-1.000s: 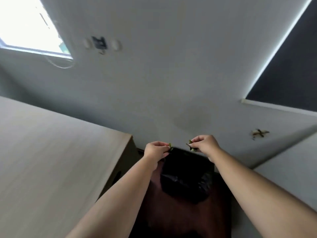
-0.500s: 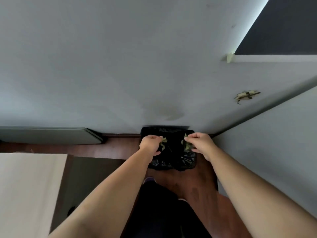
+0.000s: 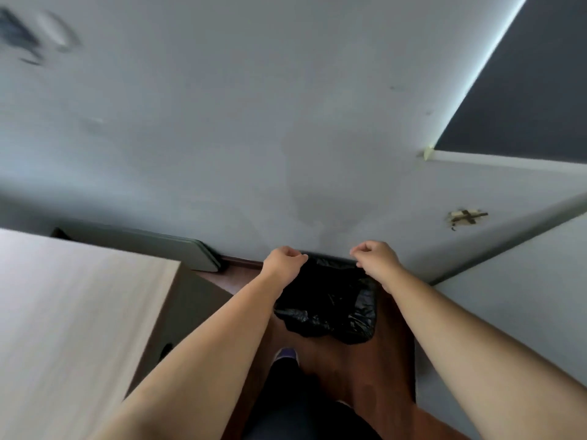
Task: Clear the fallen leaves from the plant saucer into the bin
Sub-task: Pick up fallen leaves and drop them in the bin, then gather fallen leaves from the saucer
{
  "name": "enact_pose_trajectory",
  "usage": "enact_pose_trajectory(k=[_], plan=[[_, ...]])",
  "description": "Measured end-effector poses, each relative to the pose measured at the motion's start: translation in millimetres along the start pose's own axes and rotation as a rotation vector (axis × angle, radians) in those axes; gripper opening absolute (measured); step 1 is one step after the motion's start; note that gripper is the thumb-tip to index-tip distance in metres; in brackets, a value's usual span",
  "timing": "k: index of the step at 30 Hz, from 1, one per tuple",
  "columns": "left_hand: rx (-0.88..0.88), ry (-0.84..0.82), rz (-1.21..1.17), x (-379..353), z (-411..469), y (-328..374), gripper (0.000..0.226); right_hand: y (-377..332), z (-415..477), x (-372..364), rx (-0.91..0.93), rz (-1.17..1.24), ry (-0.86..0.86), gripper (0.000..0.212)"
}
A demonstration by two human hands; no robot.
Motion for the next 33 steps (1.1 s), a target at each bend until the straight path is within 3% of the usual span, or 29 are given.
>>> enact_pose_trajectory(k=[5, 9, 14, 20, 26, 33], plan=[[-0.083, 0.234, 0.036, 84.3, -67.1, -23.4, 0.022, -91.3, -32.3, -57.7, 0.256, -0.072, -0.167, 0.021], [-0.054, 0.439, 0.006, 174.6, -122.7, -87.4, 0.025, -172.1, -92.9, -136.6, 0.485, -0.131, -0.38, 0.019], [0.121, 0.682, -0.112, 267.0, -203.4, -218.7, 0.029, -234.1, -197.5, -245.1, 0.73, -0.266, -0.708, 0.014], [0.403, 0.886, -0.347, 314.8, -286.3, -392.1, 0.02, -252.4, -331.9, -356.9, 0.968, -0.461, -0.988, 0.009], [0.572, 0.905, -0.378, 349.6, -316.3, -523.7, 0.008, -243.6, -428.1, -467.3, 1.159, -0.608, -1.133, 0.007], [0.568, 0.786, -0.242, 382.5, -292.2, -605.8, 0.03, -216.7, -499.4, -579.9, 1.393, -0.872, -1.168, 0.022]])
Point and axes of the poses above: each hand's wrist, its own z-axis towards the middle knuckle, its own x-axis out of the back of the hand, y = z × x, the point moved 3 cm from there along z, towards the middle knuckle, and after that the axes turned 11 degrees about x, right-handed, at the moved point
